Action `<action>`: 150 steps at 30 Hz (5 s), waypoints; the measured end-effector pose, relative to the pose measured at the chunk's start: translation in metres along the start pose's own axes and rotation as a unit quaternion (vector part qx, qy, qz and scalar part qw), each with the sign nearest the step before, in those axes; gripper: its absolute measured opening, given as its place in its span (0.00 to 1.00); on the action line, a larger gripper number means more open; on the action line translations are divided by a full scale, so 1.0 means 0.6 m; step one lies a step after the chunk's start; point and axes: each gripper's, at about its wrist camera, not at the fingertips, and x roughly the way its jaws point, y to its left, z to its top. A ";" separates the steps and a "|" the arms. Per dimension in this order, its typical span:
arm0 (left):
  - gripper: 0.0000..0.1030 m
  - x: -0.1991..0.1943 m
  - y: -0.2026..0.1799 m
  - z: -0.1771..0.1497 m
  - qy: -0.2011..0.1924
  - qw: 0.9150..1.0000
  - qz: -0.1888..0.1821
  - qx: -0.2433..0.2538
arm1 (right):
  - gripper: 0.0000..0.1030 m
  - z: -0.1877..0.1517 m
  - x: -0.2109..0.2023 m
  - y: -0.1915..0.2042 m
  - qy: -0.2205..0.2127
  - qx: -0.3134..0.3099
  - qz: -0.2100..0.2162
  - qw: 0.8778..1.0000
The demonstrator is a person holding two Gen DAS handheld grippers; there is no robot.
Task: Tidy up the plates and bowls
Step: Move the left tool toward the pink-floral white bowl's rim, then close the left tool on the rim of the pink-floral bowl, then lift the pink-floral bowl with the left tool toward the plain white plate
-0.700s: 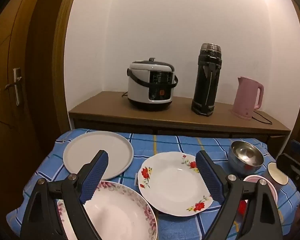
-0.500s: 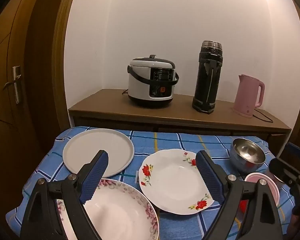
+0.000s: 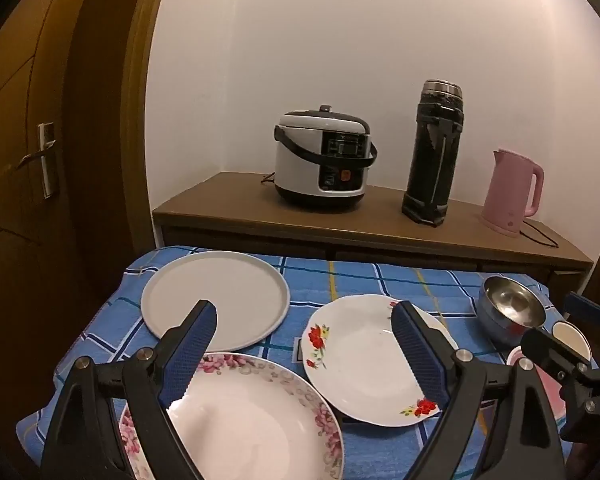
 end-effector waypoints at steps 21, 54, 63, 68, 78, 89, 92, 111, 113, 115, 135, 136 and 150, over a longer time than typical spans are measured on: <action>0.88 -0.009 0.034 0.008 -0.008 1.000 0.029 -0.002 | 1.00 0.002 0.023 0.031 0.005 -0.017 0.000 1.000; 0.88 -0.008 0.096 0.001 -0.005 0.997 0.077 -0.021 | 0.86 0.002 0.059 0.079 0.024 -0.045 0.038 0.998; 0.88 -0.008 0.128 -0.018 0.014 0.995 0.094 -0.032 | 0.69 -0.012 0.072 0.102 0.049 -0.055 0.072 0.995; 0.88 -0.014 0.154 -0.037 0.027 0.993 0.107 -0.042 | 0.57 -0.024 0.084 0.122 0.069 -0.060 0.105 0.990; 0.88 -0.010 0.191 -0.081 0.062 0.990 0.116 -0.051 | 0.42 -0.061 0.108 0.173 0.128 -0.085 0.157 0.976; 0.88 0.005 0.212 -0.105 0.080 0.989 0.109 -0.059 | 0.34 -0.090 0.126 0.200 0.176 -0.110 0.167 0.964; 0.88 0.008 0.215 -0.110 0.084 0.989 0.109 -0.058 | 0.33 -0.097 0.133 0.204 0.191 -0.112 0.166 0.961; 0.36 0.033 0.219 -0.134 0.113 0.989 0.076 -0.063 | 0.26 -0.105 0.151 0.214 0.193 -0.113 0.180 0.958; 0.33 0.034 0.214 -0.135 0.113 0.989 0.074 -0.058 | 0.25 -0.105 0.153 0.218 0.190 -0.120 0.180 0.958; 0.30 0.034 0.208 -0.136 0.111 0.989 0.077 -0.054 | 0.24 -0.105 0.154 0.223 0.187 -0.128 0.177 0.958; 0.30 0.028 0.236 -0.109 0.085 0.988 0.097 -0.079 | 0.21 -0.079 0.159 0.239 0.163 -0.117 0.202 0.959; 0.30 0.030 0.236 -0.106 0.085 0.989 0.097 -0.078 | 0.21 -0.076 0.160 0.238 0.161 -0.115 0.201 0.959; 0.30 0.040 0.230 -0.043 0.050 0.992 0.098 -0.064 | 0.20 -0.018 0.164 0.229 0.119 -0.101 0.187 0.970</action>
